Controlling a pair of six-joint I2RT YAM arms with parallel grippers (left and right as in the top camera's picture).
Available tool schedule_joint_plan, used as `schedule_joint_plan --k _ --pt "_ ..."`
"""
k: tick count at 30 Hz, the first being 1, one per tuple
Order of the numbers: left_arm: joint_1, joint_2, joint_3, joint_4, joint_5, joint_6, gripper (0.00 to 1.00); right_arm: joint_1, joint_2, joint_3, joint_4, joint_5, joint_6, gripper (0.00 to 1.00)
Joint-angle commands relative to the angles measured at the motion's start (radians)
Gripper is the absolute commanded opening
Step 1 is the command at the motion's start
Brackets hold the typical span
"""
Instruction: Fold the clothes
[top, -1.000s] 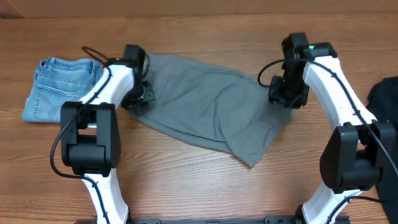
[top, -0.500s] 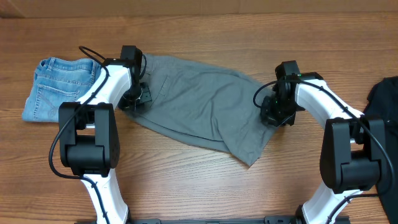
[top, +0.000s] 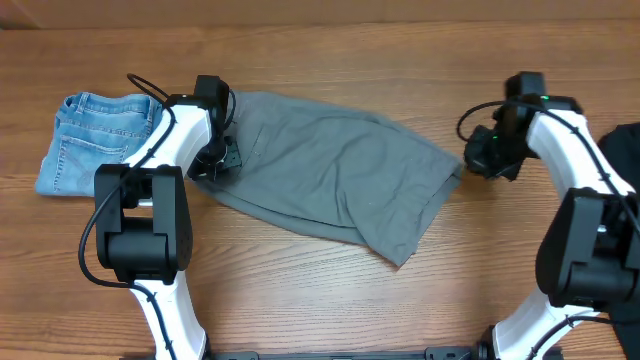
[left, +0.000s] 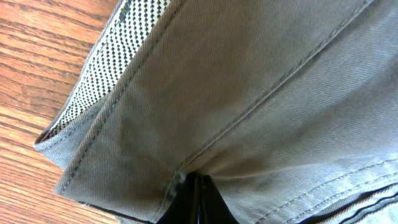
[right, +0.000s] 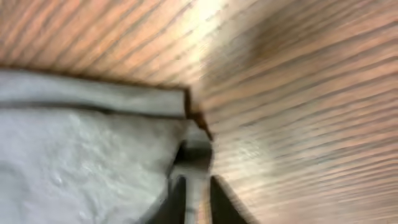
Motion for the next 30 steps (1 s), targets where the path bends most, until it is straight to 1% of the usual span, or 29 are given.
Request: schedule_joint_plan --k 1,3,4,5,9,12,13,15,16,17,19,20,21,22,23,28,30 --pt "0.016 0.049 -0.053 -0.017 -0.031 0.02 0.04 0.014 -0.029 -0.021 -0.011 -0.108 -0.028 0.36" --pt "0.016 0.049 -0.053 -0.013 -0.016 0.02 0.04 0.03 -0.029 -0.066 0.017 -0.111 -0.027 0.41" --pt "0.016 0.049 -0.053 -0.012 -0.009 0.02 0.04 0.038 -0.029 -0.092 0.037 -0.115 -0.026 0.45" --pt "0.016 0.049 -0.053 -0.011 -0.004 0.021 0.04 0.046 -0.029 -0.121 0.064 -0.127 -0.021 0.46" --pt "0.016 0.049 -0.053 -0.013 -0.004 0.021 0.04 0.071 -0.029 -0.237 0.189 -0.241 -0.02 0.46" --pt "0.016 0.049 -0.053 -0.012 -0.003 0.021 0.04 0.074 -0.029 -0.298 0.257 -0.263 0.008 0.46" --pt "0.016 0.049 -0.053 -0.011 -0.003 0.021 0.04 0.074 -0.029 -0.314 0.28 -0.271 0.014 0.44" --pt "0.016 0.049 -0.053 -0.012 -0.003 0.021 0.04 0.074 -0.029 -0.333 0.319 -0.308 0.001 0.27" --pt "0.016 0.049 -0.053 -0.012 -0.004 0.021 0.04 0.074 -0.029 -0.333 0.326 -0.316 -0.003 0.21" --pt "0.016 0.049 -0.053 -0.013 -0.004 0.021 0.04 0.072 -0.029 -0.33 0.328 -0.314 -0.004 0.19" --pt "0.016 0.049 -0.053 -0.014 -0.004 0.021 0.04 0.065 -0.031 -0.312 0.319 -0.315 -0.024 0.19" --pt "0.016 0.049 -0.053 -0.014 -0.004 0.021 0.04 0.061 -0.031 -0.301 0.302 -0.311 -0.025 0.2" --pt "0.016 0.049 -0.053 -0.014 -0.004 0.021 0.04 0.058 -0.031 -0.29 0.282 -0.306 -0.025 0.29" --pt "0.016 0.049 -0.053 -0.014 -0.004 0.021 0.04 0.053 -0.031 -0.278 0.257 -0.296 -0.026 0.43" --pt "0.016 0.049 -0.053 -0.014 -0.004 0.021 0.04 0.051 -0.031 -0.27 0.236 -0.277 -0.025 0.47" --pt "0.016 0.049 -0.053 -0.013 -0.004 0.021 0.04 0.042 -0.031 -0.229 0.156 -0.164 -0.029 0.47" --pt "0.016 0.049 -0.053 -0.012 -0.004 0.021 0.04 0.037 -0.031 -0.215 0.155 -0.187 -0.055 0.44"
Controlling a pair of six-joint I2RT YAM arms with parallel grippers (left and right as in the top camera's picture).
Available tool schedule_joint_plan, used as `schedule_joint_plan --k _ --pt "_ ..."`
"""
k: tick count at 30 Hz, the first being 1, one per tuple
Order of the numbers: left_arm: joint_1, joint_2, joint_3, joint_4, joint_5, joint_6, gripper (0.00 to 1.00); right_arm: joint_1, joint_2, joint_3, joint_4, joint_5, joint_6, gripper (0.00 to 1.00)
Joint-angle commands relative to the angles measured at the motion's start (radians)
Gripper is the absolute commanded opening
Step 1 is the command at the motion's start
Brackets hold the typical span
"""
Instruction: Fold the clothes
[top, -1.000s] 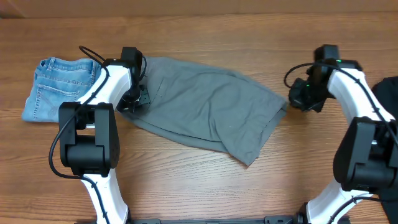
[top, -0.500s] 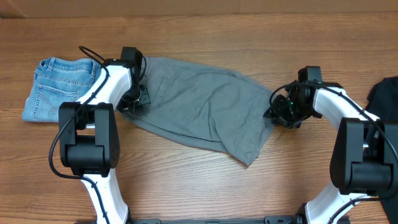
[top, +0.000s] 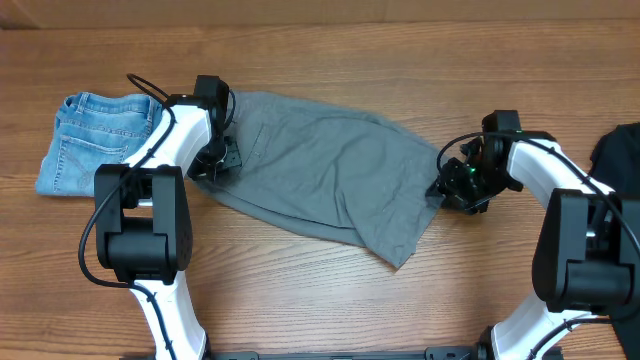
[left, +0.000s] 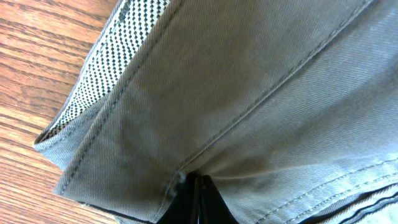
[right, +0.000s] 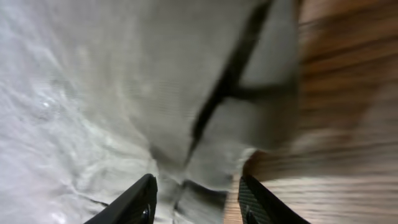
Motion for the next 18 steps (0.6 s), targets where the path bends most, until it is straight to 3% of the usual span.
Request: schedule_joint_plan --k 1,10,13,15,18 --pt "0.016 0.049 -0.052 -0.012 -0.006 0.021 0.04 -0.013 -0.007 0.047 0.006 0.026 -0.028 0.43" --pt "0.016 0.049 -0.052 -0.01 -0.006 0.02 0.04 -0.013 -0.006 0.048 0.131 0.001 -0.019 0.42" --pt "0.016 0.049 -0.052 -0.01 -0.006 0.021 0.04 -0.012 -0.006 0.046 0.148 0.0 0.01 0.24" --pt "0.016 0.049 -0.052 -0.01 -0.006 0.021 0.04 -0.011 -0.006 0.046 0.147 -0.02 0.01 0.06" --pt "0.016 0.049 -0.052 -0.016 -0.006 0.023 0.04 -0.026 -0.008 0.061 0.144 -0.03 0.006 0.04"
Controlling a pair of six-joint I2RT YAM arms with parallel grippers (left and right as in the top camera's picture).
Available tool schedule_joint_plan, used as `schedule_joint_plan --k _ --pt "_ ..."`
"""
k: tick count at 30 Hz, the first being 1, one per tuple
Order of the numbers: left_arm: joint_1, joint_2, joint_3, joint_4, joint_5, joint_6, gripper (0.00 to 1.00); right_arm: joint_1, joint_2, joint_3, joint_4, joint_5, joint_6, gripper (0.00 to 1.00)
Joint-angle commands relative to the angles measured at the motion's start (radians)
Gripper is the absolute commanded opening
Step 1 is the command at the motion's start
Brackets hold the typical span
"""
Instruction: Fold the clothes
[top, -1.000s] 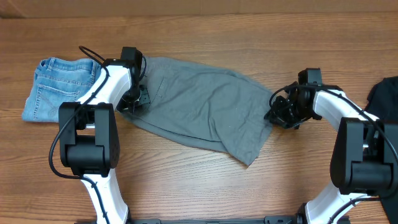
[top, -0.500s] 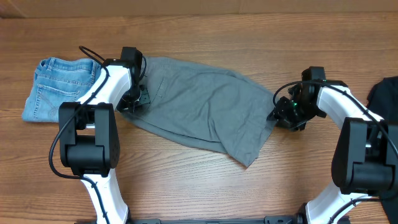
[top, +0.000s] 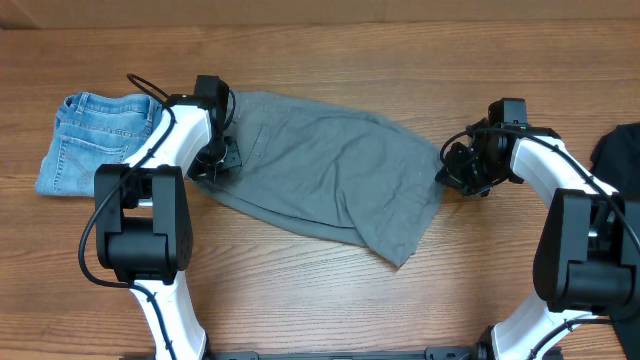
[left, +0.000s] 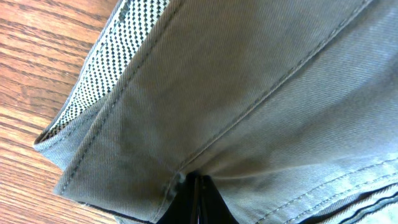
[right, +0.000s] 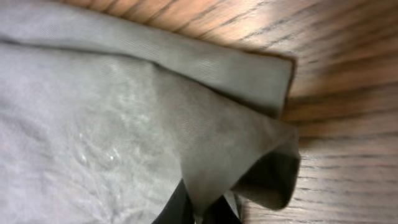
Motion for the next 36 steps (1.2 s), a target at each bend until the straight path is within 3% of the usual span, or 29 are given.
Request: schedule_joint_plan --k 1,10,11,12,13,16,27,36 --pt "0.016 0.049 -0.052 -0.017 -0.006 0.029 0.04 -0.03 -0.008 0.05 -0.008 -0.024 0.001 0.04" --pt "0.016 0.049 -0.052 -0.021 -0.009 0.05 0.04 -0.223 -0.008 0.259 -0.114 -0.083 -0.003 0.05" --pt "0.016 0.049 -0.052 -0.021 -0.009 0.05 0.04 -0.232 -0.008 0.265 -0.112 -0.1 -0.004 0.12" --pt "0.016 0.049 -0.052 -0.02 -0.01 0.05 0.04 -0.241 -0.008 0.266 -0.113 -0.112 -0.004 0.28" --pt "0.016 0.049 -0.052 -0.02 -0.009 0.05 0.04 -0.245 -0.008 0.266 -0.117 -0.116 -0.004 0.36" --pt "0.014 0.049 -0.052 -0.021 -0.006 0.051 0.04 -0.25 -0.008 0.266 -0.167 -0.114 -0.034 0.44" --pt "0.014 -0.085 -0.005 -0.096 -0.005 0.065 0.05 -0.147 -0.008 0.221 -0.528 -0.101 -0.173 0.49" --pt "0.014 -0.291 0.037 -0.212 -0.005 0.064 0.23 0.002 -0.008 0.0 -0.4 -0.095 -0.1 0.55"
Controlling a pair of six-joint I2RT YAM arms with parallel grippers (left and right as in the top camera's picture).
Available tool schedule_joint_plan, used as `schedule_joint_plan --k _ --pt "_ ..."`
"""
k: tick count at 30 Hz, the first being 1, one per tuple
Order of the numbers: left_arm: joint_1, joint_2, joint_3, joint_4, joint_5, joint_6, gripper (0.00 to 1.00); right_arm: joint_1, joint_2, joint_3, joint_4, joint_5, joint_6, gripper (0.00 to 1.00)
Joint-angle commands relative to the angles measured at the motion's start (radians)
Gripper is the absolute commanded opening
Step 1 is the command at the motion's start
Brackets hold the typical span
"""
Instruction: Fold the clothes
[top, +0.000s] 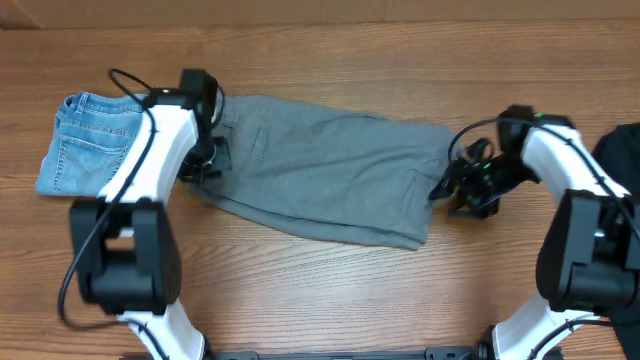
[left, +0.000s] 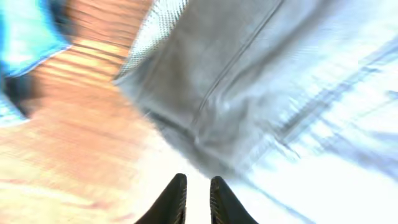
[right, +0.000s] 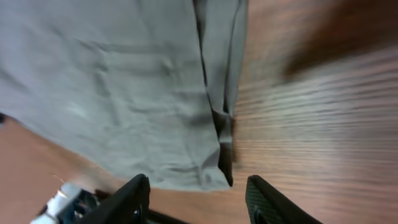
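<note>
Grey shorts (top: 320, 180) lie spread flat across the middle of the table, waistband to the left and leg hem to the right. My left gripper (top: 203, 163) hovers by the waistband. In the blurred, overexposed left wrist view its fingers (left: 196, 186) stand slightly apart above the shorts (left: 249, 74) with no cloth between them. My right gripper (top: 455, 195) is just off the hem. Its fingers (right: 196, 180) are wide open over bare wood, beside the hem corner of the shorts (right: 124, 81).
Folded blue jeans (top: 95, 140) lie at the far left, close to my left arm, and show as a blue blur (left: 25, 37) in the left wrist view. A dark garment (top: 625, 150) pokes in at the right edge. Bare wooden table (top: 320, 300) runs along the front.
Both grippers have let go of the shorts. The shorts now lie longer and flatter, their right hem squared off. My left wrist sits higher above the waistband, and my right gripper stands wide open.
My left gripper stayed shut on the waistband through all earlier moments. My right gripper was first shut on the hem corner, then open over the hem, then shut on a fold of it. Now both are released and the shorts lie stretched out.
</note>
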Motion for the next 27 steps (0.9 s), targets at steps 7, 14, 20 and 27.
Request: schedule_joint_plan --k 7,14,20,27 --pt "0.006 -0.152 0.029 -0.044 -0.012 0.012 0.38 0.073 -0.008 -0.245 0.239 -0.039 0.081 0.56" --pt "0.006 -0.15 0.029 -0.043 -0.012 0.012 0.41 0.077 -0.01 -0.257 0.265 -0.116 0.077 0.41" --pt "0.006 -0.15 0.029 -0.048 -0.016 0.013 0.43 0.066 -0.018 -0.235 0.237 -0.107 0.074 0.08" --pt "0.006 -0.15 0.029 -0.056 -0.016 0.032 0.44 0.019 -0.1 -0.082 0.101 -0.021 0.039 0.04"
